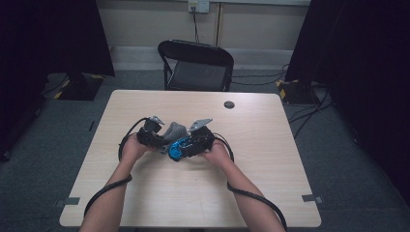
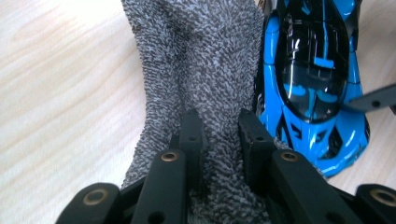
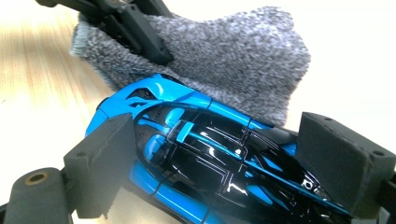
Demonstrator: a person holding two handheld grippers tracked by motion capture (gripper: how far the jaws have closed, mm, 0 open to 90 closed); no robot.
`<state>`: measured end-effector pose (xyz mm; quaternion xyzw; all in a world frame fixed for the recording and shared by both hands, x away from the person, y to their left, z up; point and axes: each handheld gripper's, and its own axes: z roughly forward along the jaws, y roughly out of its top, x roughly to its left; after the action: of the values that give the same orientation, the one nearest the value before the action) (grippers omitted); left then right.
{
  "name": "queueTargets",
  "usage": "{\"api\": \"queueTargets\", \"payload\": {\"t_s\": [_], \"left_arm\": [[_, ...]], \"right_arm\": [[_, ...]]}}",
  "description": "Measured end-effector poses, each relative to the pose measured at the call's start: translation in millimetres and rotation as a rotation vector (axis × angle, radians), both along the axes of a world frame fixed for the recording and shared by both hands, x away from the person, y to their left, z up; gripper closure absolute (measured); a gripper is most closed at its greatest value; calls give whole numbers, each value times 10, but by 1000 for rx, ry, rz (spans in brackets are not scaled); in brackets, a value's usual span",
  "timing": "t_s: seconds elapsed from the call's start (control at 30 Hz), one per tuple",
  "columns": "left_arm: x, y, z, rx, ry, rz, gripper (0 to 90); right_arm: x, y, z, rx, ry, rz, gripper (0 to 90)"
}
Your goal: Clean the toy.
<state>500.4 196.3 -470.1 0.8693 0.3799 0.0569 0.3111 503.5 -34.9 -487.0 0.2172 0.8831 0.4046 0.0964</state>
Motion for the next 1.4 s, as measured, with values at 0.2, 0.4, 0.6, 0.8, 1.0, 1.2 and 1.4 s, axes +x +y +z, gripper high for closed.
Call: {"api": "queueTargets", "payload": {"t_s": [0.2,0.4,0.6,0.8,1.0,1.2,1.4], "left_arm": [[-127,83,-13,-17,6,19,738],[-234,130,-4,-24,15,39,735],[-364,172,-12,-32,14,50,730],[-493,218,9,-36,22,57,728],[-612,261,-1,-47,19,60,728],[-689,308,2,-44,15,56,729],[-753,342,3,-49,14,54,729]], "right_arm": [[-12,23,4,-4,0,-3,116],[-19,37,7,-7,3,-3,116],[-23,47,11,-12,3,-3,117],[-21,53,15,-15,3,-1,116],[-22,58,19,-19,6,-4,116],[-19,57,18,-18,6,-2,115],[-23,52,10,-10,2,-1,115]]}}
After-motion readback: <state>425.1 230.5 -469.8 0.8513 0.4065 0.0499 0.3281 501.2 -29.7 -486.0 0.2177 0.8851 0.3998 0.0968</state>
